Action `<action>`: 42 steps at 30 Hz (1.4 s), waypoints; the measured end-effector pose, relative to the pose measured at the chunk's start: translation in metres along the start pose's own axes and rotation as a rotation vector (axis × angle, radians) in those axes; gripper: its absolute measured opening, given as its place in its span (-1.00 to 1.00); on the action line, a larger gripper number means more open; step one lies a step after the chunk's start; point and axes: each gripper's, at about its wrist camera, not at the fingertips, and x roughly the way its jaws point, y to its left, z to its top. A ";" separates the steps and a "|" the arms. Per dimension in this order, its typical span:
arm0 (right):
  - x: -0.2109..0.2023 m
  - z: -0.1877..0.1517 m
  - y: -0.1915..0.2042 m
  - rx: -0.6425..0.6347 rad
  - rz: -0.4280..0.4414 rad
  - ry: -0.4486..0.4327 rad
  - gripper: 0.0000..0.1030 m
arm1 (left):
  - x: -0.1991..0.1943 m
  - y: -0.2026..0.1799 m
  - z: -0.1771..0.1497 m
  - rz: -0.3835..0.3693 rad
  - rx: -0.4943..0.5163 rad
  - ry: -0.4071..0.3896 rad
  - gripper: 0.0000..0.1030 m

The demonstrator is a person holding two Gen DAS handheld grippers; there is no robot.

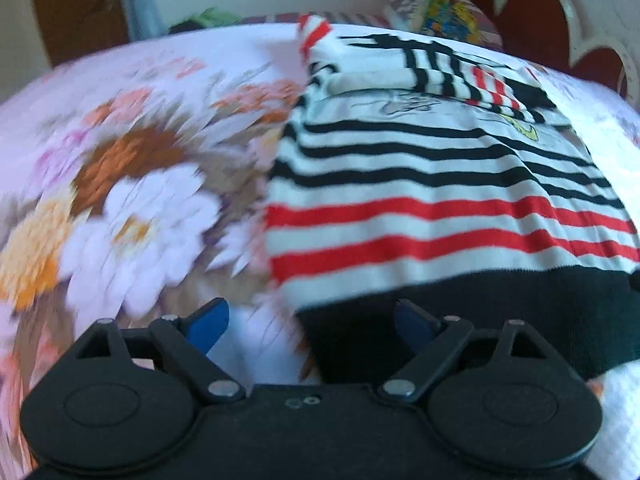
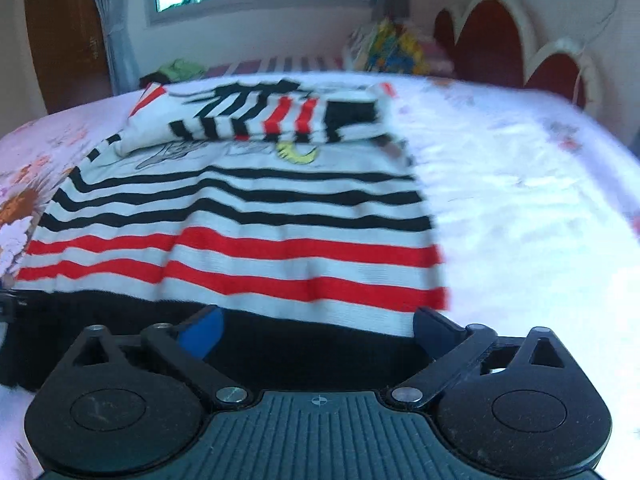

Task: Fold small clothes
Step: 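Close the left gripper on the black hem while the right gripper grasps it too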

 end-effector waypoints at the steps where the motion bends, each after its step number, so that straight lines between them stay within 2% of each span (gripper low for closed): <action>1: -0.002 -0.005 -0.004 -0.008 -0.022 0.007 0.94 | -0.002 0.004 -0.004 -0.014 -0.019 0.015 0.72; 5: 0.000 -0.020 -0.022 0.051 -0.056 0.050 0.94 | -0.004 0.012 -0.017 -0.057 -0.039 0.027 0.57; 10: 0.008 -0.035 -0.037 0.149 -0.014 0.113 0.93 | -0.010 0.014 -0.025 -0.087 -0.062 0.005 0.33; 12: 0.007 -0.040 -0.038 0.176 0.003 0.116 0.91 | -0.014 0.012 -0.029 -0.097 -0.067 0.001 0.14; 14: 0.002 -0.041 -0.038 0.189 0.018 0.106 0.61 | -0.017 0.010 -0.031 -0.123 -0.078 0.002 -0.04; 15: 0.000 -0.041 -0.036 0.188 0.023 0.104 0.54 | -0.017 0.009 -0.031 -0.136 -0.081 0.003 -0.13; 18: -0.003 -0.040 -0.035 0.208 0.043 0.109 0.42 | -0.015 0.003 -0.031 -0.176 -0.086 0.013 -0.16; 20: -0.003 -0.038 -0.034 0.224 0.055 0.107 0.09 | -0.013 0.000 -0.031 -0.185 -0.086 0.003 -0.21; 21: -0.003 -0.037 -0.033 0.225 0.055 0.107 0.00 | -0.013 0.000 -0.031 -0.186 -0.090 -0.002 -0.31; 22: -0.003 -0.036 -0.034 0.235 0.064 0.110 -0.20 | -0.012 0.000 -0.030 -0.197 -0.096 -0.005 -0.38; 23: -0.004 -0.035 -0.035 0.251 0.077 0.113 -0.43 | -0.011 0.001 -0.029 -0.207 -0.104 -0.005 -0.55; 24: -0.004 -0.033 -0.036 0.255 0.084 0.117 -0.53 | -0.010 0.002 -0.028 -0.216 -0.108 -0.005 -0.77; 25: -0.004 -0.031 -0.037 0.257 0.090 0.121 -0.72 | -0.009 0.002 -0.026 -0.235 -0.106 0.000 -0.82; 26: -0.005 -0.030 -0.040 0.275 0.106 0.124 -0.79 | -0.009 0.001 -0.024 -0.248 -0.106 0.001 -0.83; 32: -0.017 0.002 -0.040 0.255 0.179 0.052 -0.82 | -0.023 -0.001 0.006 -0.298 -0.086 -0.093 -0.85; 38: -0.018 0.068 -0.048 0.261 0.228 -0.065 -0.82 | -0.030 0.002 0.070 -0.313 -0.132 -0.235 -0.86; 42: 0.006 0.126 -0.055 0.258 0.246 -0.135 -0.82 | -0.015 -0.007 0.120 -0.305 -0.126 -0.302 -0.86</action>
